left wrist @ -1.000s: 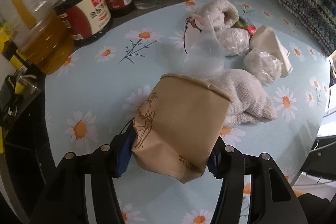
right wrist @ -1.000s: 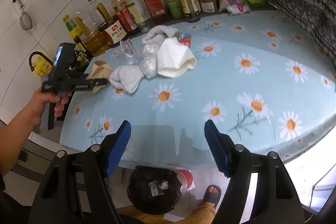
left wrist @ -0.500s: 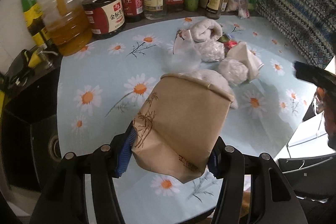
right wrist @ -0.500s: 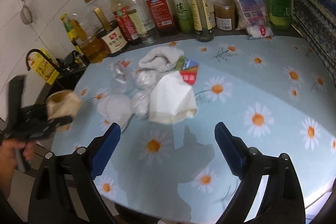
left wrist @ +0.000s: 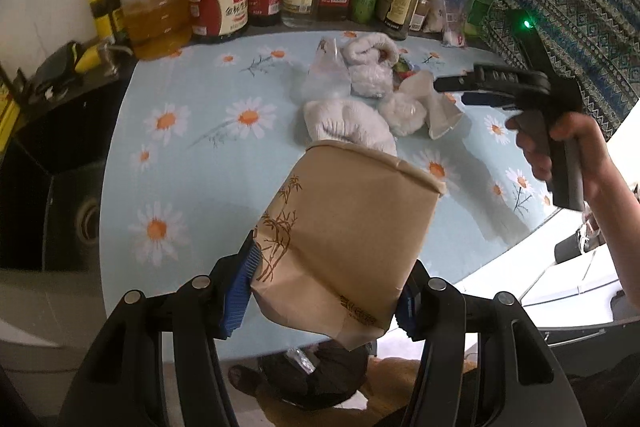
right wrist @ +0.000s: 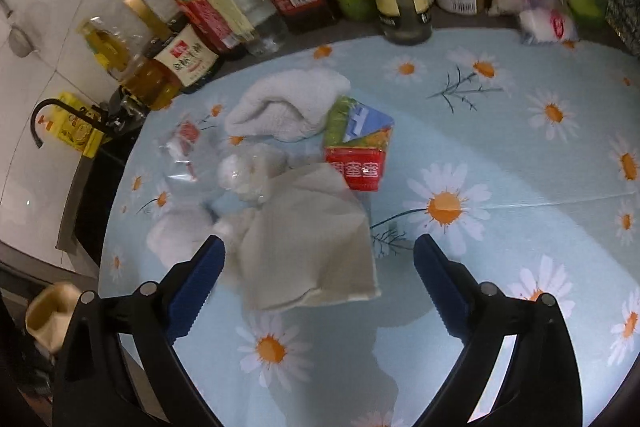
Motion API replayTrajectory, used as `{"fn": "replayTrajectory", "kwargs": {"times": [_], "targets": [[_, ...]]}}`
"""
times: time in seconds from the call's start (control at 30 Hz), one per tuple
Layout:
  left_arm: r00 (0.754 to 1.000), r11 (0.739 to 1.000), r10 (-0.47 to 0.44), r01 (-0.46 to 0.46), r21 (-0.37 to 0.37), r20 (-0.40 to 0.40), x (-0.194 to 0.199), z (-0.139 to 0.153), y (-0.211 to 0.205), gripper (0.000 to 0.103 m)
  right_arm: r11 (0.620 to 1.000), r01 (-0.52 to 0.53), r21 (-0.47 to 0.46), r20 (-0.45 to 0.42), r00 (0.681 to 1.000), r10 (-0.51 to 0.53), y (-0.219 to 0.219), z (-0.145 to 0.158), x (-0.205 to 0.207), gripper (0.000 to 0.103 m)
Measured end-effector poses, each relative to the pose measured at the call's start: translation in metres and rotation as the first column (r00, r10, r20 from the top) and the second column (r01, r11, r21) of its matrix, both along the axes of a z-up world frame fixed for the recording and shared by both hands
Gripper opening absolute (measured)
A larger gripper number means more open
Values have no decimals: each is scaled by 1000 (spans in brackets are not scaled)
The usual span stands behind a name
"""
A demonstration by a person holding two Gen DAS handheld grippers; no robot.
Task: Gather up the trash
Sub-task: 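Hold the paper cup in the left gripper while the right gripper grasps the white tissue, then move both grippers over the trash bin and release cup and tissue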
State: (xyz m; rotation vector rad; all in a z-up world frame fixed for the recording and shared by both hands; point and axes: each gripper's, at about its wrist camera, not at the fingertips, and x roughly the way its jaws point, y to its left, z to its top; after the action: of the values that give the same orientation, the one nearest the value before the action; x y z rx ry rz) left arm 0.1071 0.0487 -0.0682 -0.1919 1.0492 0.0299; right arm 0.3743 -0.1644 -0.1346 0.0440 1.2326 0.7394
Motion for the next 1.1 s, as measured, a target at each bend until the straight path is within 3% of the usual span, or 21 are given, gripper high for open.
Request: {"fn": "replayTrajectory", "kwargs": {"times": [0.27, 0.4, 0.77, 1.1], "targets": [[997, 997, 70, -71, -35, -30, -19, -14, 7, 56, 1000, -20, 6, -78, 997, 21, 14, -22, 7, 94], [996, 996, 78, -79, -43, -34, -25, -17, 6, 56, 1000, -10, 18, -95, 995, 11, 14, -25, 9, 76], [998, 997, 53, -54, -52, -26, -28, -18, 5, 56, 999, 14, 41, -70, 997, -11, 3, -13, 1, 74], [1000, 997, 2, -3, -71, -8, -32, -18, 5, 56, 995, 45, 94, -62, 997, -39, -20, 13, -37, 74]]}}
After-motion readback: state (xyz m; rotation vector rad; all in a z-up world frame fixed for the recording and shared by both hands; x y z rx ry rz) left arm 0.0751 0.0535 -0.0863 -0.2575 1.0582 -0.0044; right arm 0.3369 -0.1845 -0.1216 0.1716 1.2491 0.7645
